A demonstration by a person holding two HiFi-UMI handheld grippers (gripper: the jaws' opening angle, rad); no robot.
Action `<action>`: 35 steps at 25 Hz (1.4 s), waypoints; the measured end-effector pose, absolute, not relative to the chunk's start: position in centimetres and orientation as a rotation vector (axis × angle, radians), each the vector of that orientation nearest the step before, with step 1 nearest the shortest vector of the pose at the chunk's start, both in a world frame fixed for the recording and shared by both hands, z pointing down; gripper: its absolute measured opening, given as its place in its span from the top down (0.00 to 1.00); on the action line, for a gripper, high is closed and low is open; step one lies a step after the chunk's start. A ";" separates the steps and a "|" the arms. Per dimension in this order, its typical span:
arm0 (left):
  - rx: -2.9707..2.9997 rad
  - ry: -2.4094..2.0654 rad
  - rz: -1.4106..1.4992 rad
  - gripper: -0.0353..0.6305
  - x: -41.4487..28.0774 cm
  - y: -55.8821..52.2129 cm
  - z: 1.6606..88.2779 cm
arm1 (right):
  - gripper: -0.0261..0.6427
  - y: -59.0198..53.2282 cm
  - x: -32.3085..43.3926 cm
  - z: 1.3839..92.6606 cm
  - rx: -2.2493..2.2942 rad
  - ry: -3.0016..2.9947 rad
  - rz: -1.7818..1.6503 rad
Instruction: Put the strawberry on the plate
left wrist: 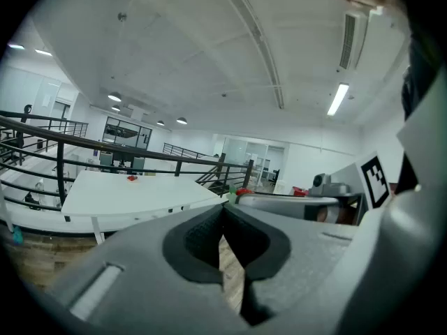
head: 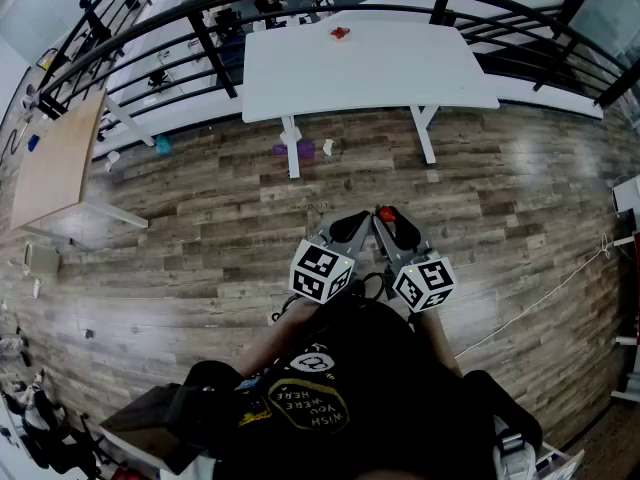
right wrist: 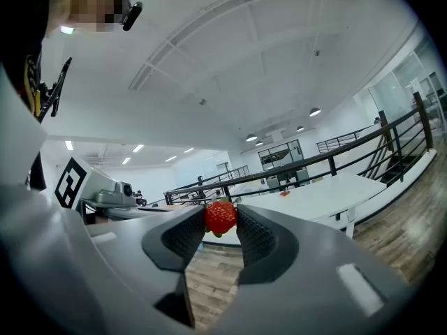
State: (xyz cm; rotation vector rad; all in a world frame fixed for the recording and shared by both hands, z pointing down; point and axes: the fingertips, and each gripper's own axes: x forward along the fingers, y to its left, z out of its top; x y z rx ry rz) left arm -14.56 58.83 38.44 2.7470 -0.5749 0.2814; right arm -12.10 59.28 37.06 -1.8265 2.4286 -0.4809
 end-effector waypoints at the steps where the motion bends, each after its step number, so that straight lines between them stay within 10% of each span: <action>1: 2.747 -0.577 0.282 0.94 -14.7 58.7 38.4 | 0.75 59.1 -12.2 37.0 -1.827 2.430 -0.477; 35: 2.641 -0.684 0.272 0.94 -19.4 49.6 40.6 | 0.74 52.9 -13.0 39.3 -1.929 2.328 -0.594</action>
